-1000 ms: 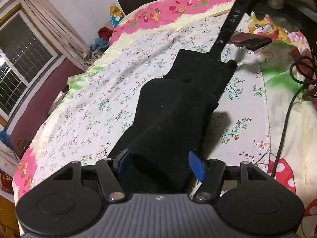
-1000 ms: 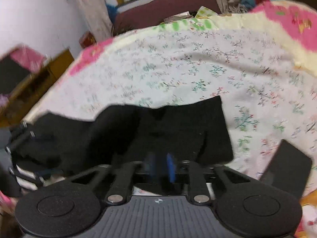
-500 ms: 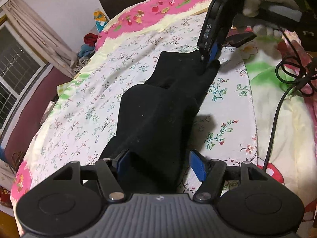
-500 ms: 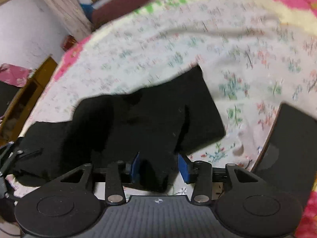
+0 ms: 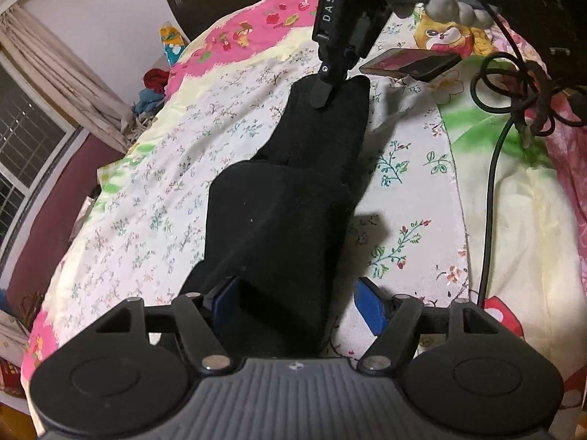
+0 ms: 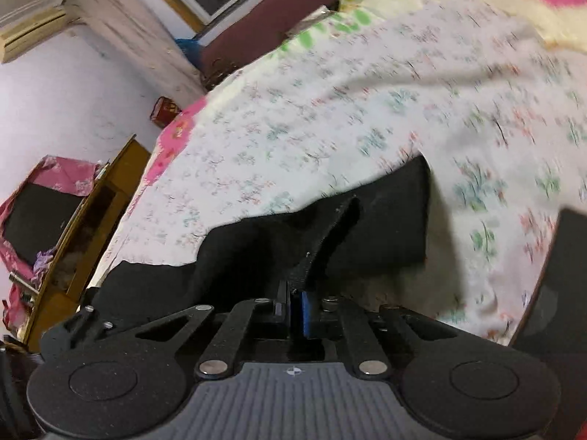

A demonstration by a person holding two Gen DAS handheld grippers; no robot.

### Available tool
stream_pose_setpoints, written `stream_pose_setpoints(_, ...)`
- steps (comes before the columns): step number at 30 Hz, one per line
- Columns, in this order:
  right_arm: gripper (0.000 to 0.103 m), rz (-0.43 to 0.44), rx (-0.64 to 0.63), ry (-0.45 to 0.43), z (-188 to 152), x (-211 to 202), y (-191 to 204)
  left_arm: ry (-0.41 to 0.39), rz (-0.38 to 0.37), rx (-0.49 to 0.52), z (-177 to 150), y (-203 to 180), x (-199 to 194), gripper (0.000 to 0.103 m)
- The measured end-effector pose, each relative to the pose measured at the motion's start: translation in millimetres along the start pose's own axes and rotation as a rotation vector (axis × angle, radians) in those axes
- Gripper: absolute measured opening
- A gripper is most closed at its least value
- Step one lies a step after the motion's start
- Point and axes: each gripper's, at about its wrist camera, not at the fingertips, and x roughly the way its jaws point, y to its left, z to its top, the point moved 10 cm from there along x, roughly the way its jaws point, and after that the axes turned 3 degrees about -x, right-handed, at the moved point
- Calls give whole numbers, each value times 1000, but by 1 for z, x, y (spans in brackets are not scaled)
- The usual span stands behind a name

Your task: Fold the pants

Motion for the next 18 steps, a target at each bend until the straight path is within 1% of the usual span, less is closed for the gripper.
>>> stream_pose_setpoints(1, 0, -18, -17, 13, -1, 0, -2, -5, 0, 3, 1, 0, -1, 78)
stream_pose_setpoints(3, 0, -29, -3, 49, -9, 1, -8, -15, -2, 3, 2, 1, -1, 79)
stream_pose_setpoints(4, 0, -15, 21, 47, -11, 0, -9, -18, 1, 6, 3, 1, -1, 79)
stream_pose_setpoints(6, 0, 41, 98, 7, -5, -6, -11, -21, 7, 13, 4, 2, -1, 79)
stream_pose_setpoints(7, 0, 63, 111, -18, 1, -9, -9, -21, 9, 15, 4, 2, -2, 79)
stream_pose_setpoints(11, 0, 110, 68, -78, 23, -31, 11, -32, 18, 21, 10, 6, -6, 80)
stream_pose_setpoints(13, 0, 119, 31, -90, 27, -43, 22, -37, 25, 21, 13, 10, -6, 80)
stream_pose_setpoints(14, 0, 101, 11, -83, 25, -44, 24, -42, 24, 15, 14, 11, -5, 81)
stream_pose_setpoints(15, 0, 68, 2, -55, 18, -41, 19, -45, 21, 8, 15, 13, -4, 81)
stream_pose_setpoints(17, 0, 21, 57, 31, -5, -26, -2, -47, 19, -3, 16, 13, -1, 81)
stream_pose_setpoints(18, 0, -20, 79, 77, -18, -15, -17, -43, 19, -5, 16, 12, 1, 81)
